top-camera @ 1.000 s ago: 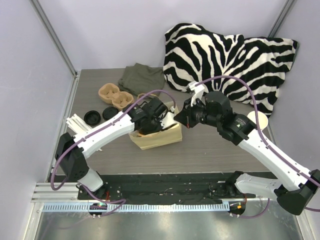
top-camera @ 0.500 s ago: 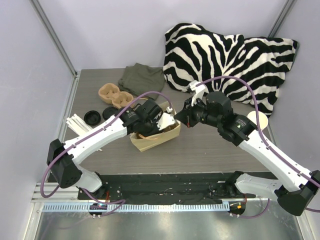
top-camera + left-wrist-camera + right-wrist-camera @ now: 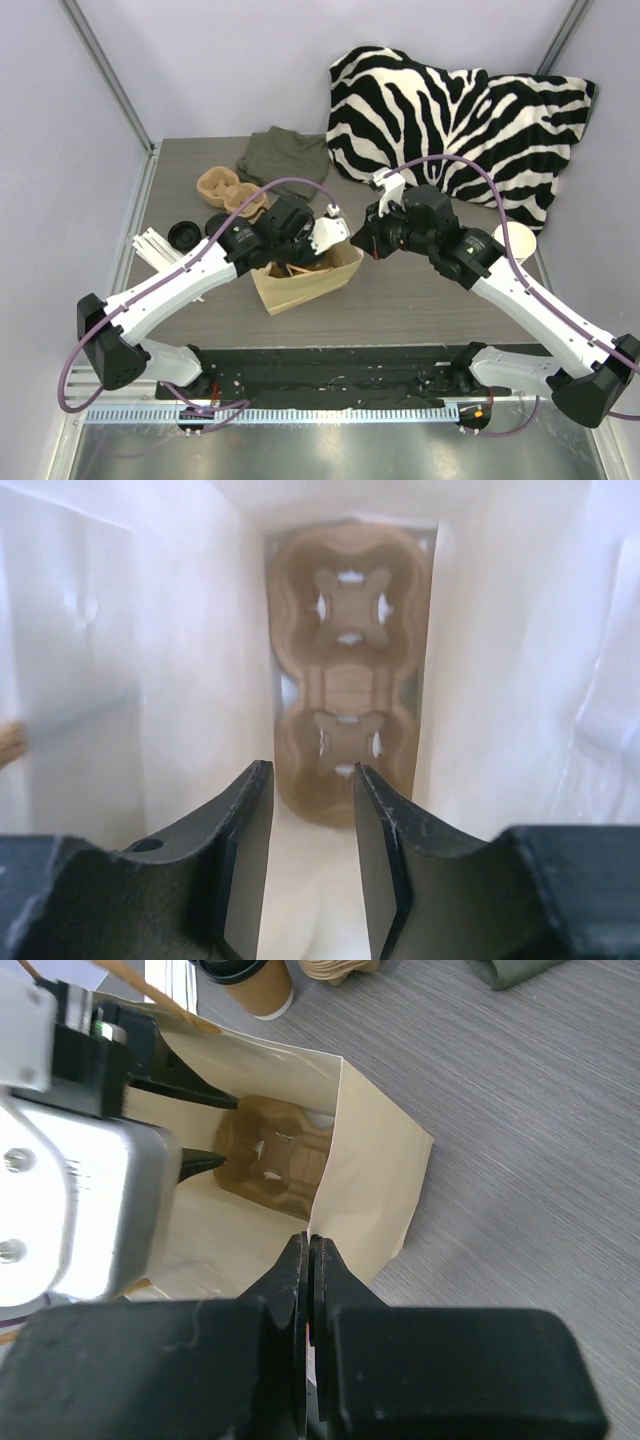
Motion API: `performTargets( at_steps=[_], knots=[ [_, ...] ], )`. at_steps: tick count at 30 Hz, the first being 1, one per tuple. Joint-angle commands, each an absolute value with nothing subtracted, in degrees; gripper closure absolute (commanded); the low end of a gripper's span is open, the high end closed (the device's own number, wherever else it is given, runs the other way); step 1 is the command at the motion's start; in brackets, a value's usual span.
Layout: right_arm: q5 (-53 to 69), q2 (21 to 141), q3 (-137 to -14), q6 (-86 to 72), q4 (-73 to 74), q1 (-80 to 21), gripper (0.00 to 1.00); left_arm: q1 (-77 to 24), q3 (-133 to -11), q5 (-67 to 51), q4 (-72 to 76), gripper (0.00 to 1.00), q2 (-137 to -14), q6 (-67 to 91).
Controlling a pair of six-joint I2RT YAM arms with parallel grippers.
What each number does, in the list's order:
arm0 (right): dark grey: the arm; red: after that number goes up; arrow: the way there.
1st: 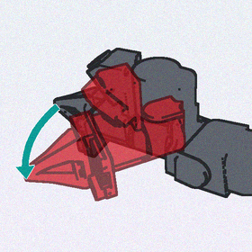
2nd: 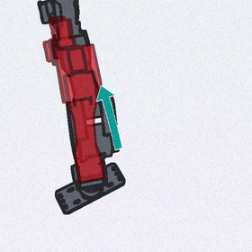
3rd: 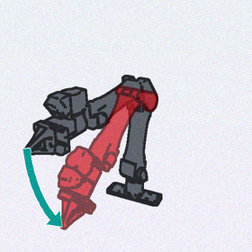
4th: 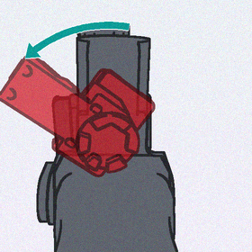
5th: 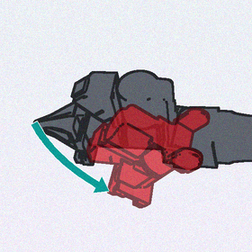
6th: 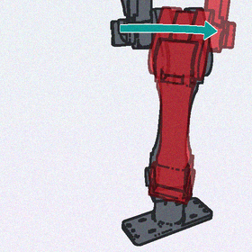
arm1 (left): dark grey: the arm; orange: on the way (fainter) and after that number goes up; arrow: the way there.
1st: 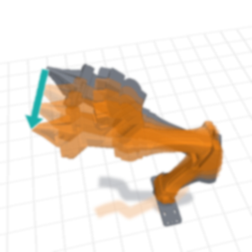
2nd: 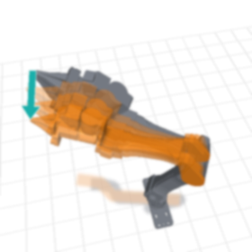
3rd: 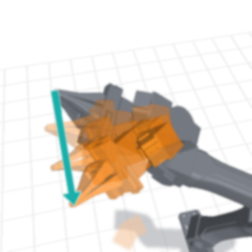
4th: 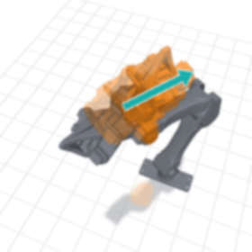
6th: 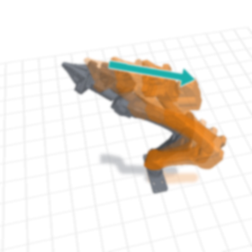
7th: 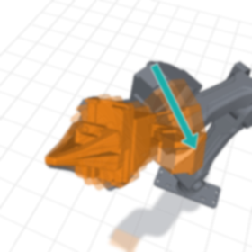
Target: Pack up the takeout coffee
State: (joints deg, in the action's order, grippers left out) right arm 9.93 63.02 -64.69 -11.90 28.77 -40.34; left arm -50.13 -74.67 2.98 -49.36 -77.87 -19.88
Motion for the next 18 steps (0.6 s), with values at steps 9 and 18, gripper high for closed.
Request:
performTargets(
  at_steps=[9, 18],
  knots=[
    [11.68, 62.66, -66.88, -4.23, 31.01, -40.43, 0.99, -50.27, -80.49, -4.57, -39.1, 0.39, -68.46, -13.45],
    [14.93, 62.32, -70.66, 4.12, 34.98, -40.25, 0.99, -50.19, -94.12, 1.56, -42.89, 0.27, -67.33, -10.73]
  ],
)
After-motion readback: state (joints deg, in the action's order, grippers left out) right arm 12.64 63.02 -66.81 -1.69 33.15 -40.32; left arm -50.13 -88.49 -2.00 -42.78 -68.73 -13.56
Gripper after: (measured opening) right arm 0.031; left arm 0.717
